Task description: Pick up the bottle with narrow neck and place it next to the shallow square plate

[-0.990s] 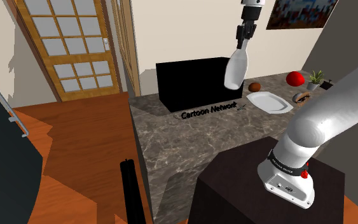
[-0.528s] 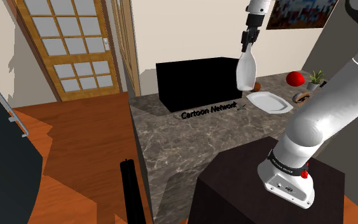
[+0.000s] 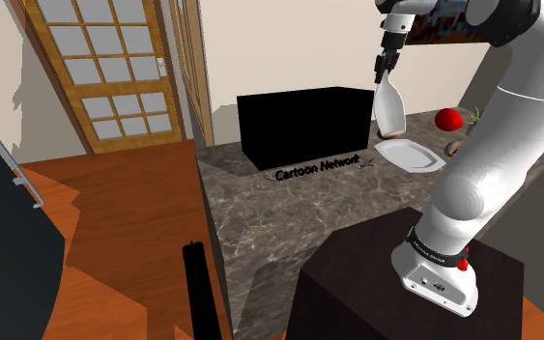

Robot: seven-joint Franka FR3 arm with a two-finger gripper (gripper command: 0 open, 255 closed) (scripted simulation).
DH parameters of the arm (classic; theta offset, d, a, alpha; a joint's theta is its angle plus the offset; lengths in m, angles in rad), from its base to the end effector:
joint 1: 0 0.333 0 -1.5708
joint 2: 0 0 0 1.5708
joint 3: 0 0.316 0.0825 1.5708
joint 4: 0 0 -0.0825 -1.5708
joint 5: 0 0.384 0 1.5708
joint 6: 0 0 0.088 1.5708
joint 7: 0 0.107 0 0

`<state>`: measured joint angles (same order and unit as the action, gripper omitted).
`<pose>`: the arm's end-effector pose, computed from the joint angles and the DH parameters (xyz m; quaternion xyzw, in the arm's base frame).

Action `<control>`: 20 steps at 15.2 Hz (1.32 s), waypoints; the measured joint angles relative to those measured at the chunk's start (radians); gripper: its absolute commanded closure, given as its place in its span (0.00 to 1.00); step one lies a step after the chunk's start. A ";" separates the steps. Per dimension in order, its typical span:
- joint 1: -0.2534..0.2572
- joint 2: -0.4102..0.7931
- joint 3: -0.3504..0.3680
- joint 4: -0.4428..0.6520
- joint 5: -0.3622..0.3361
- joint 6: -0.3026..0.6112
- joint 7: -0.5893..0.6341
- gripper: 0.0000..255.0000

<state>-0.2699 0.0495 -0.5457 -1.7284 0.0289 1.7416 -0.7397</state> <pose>0.3990 -0.4118 0.5402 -0.9991 0.0405 0.0094 0.0112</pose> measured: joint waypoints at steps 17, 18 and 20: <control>-0.069 0.185 -0.025 -0.019 0.105 0.174 -0.128 1.00; -0.069 0.186 -0.025 -0.033 0.106 0.187 -0.129 1.00; -0.069 0.192 -0.023 -0.042 0.110 0.201 -0.131 1.00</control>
<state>-0.3390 0.2412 -0.5690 -1.7706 0.1384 1.9431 -0.8707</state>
